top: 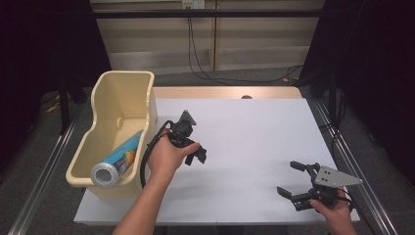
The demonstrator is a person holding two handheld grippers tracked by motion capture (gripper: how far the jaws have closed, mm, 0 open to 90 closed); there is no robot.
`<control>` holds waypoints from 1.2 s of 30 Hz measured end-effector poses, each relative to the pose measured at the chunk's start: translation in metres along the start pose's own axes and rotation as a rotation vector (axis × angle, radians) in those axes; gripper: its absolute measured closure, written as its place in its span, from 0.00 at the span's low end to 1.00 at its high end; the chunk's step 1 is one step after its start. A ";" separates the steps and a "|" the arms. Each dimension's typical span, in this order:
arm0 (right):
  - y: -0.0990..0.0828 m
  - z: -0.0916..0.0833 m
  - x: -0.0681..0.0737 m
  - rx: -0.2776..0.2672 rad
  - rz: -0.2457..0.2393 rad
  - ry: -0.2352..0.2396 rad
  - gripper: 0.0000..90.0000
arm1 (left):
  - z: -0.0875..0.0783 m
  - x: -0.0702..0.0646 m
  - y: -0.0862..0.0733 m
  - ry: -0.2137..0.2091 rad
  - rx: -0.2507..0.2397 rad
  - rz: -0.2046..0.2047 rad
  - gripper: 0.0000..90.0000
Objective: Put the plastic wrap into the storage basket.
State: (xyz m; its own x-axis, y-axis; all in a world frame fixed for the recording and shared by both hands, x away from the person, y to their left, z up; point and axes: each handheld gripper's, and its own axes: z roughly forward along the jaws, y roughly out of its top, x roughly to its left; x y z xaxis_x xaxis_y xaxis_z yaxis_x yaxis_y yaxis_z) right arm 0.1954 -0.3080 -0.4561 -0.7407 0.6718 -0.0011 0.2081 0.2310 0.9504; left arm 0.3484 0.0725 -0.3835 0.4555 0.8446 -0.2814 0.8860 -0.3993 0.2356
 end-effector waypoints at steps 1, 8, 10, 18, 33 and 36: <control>0.000 0.000 0.000 -0.001 0.002 0.000 0.05 | 0.002 0.000 -0.001 -0.007 -0.010 0.008 0.18; 0.000 -0.001 0.000 0.001 -0.003 -0.001 0.05 | 0.011 0.003 -0.011 -0.008 -0.131 0.041 0.18; 0.000 -0.001 0.000 0.002 -0.004 -0.002 0.05 | 0.013 0.003 -0.015 0.007 -0.173 0.069 0.17; 0.000 0.000 0.000 0.003 -0.005 -0.002 0.05 | 0.028 0.012 -0.033 -0.016 -0.339 0.092 0.15; -0.001 0.000 0.000 -0.014 0.007 -0.003 0.05 | 0.042 0.012 -0.061 0.075 -0.688 0.233 0.08; -0.001 0.001 -0.001 -0.014 0.007 -0.005 0.05 | 0.043 0.013 -0.066 0.086 -0.743 0.246 0.08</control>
State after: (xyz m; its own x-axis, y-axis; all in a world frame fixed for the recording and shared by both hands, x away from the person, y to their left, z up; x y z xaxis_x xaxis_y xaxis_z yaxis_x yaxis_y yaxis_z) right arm 0.1960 -0.3082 -0.4570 -0.7358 0.6772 0.0040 0.2041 0.2161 0.9548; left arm 0.2998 0.0942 -0.4428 0.5956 0.7999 -0.0743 0.4568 -0.2611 0.8504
